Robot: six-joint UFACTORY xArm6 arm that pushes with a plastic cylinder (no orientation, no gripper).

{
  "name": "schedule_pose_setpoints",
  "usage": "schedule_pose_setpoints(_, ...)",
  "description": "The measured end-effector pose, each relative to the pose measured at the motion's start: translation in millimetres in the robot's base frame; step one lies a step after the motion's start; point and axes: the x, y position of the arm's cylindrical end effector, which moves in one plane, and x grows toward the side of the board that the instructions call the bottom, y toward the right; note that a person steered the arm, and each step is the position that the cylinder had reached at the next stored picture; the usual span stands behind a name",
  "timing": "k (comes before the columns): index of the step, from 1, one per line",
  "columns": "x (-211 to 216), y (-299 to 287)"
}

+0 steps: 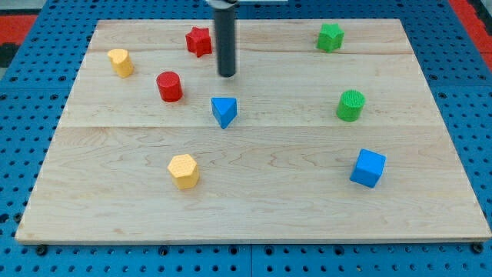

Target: Push the red circle diagonally to the top left side of the blue triangle

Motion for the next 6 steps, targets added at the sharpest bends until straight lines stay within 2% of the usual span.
schedule_pose_setpoints(1, -19, -69)
schedule_pose_setpoints(2, 0, -103)
schedule_pose_setpoints(3, 47, -118)
schedule_pose_setpoints(6, 30, -59)
